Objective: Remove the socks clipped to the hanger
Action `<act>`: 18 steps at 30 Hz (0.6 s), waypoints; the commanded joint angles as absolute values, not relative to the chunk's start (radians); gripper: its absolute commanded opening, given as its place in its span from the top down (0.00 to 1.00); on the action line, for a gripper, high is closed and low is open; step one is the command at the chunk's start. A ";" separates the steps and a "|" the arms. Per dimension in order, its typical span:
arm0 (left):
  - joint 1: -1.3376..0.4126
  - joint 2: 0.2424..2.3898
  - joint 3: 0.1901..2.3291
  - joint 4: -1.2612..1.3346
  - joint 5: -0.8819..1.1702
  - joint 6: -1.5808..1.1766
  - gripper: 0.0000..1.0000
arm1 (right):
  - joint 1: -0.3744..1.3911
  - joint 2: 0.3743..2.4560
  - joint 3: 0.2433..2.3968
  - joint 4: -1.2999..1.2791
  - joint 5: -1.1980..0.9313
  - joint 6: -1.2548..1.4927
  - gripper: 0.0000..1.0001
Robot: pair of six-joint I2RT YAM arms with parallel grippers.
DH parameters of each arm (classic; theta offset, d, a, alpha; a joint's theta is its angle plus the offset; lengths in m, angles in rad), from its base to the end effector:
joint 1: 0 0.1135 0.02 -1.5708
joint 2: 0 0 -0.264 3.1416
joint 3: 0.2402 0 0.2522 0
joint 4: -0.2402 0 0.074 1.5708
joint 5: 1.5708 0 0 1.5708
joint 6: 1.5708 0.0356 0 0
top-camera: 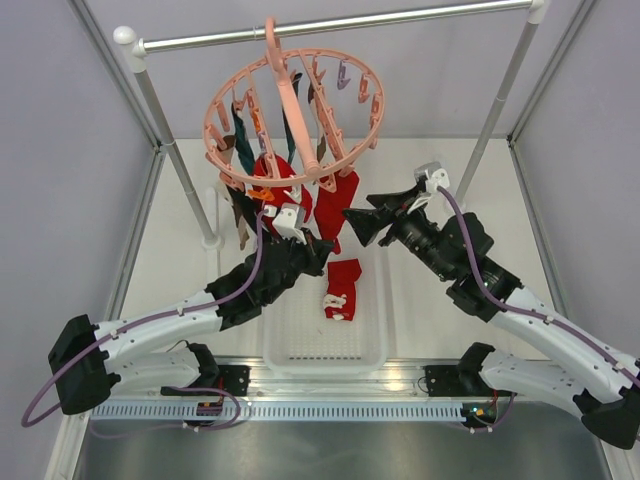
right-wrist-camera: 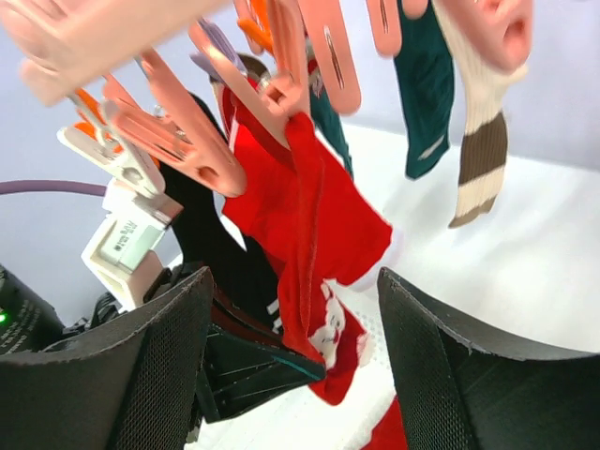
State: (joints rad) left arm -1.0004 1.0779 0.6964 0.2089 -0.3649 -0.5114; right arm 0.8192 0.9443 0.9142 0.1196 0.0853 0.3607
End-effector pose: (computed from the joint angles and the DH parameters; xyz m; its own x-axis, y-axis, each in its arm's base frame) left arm 0.1459 -0.2039 0.2921 -0.3728 -0.2656 -0.8891 0.4748 0.7687 -0.4287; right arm 0.1530 0.1593 0.3897 -0.1794 0.3231 -0.9292 -0.6484 0.6715 0.3586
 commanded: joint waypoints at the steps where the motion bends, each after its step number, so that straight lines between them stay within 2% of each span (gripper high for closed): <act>1: -1.005 1.054 0.718 0.181 -0.384 -0.499 0.98 | 0.824 0.911 0.904 0.198 0.084 0.267 0.25; 11: -1.005 1.012 0.718 0.127 -0.377 -0.509 0.98 | 0.821 0.979 0.983 0.265 0.057 0.135 0.30; 18: -1.005 0.976 0.707 0.097 -0.374 -0.518 0.98 | 0.792 1.035 1.032 0.321 -0.057 0.126 0.30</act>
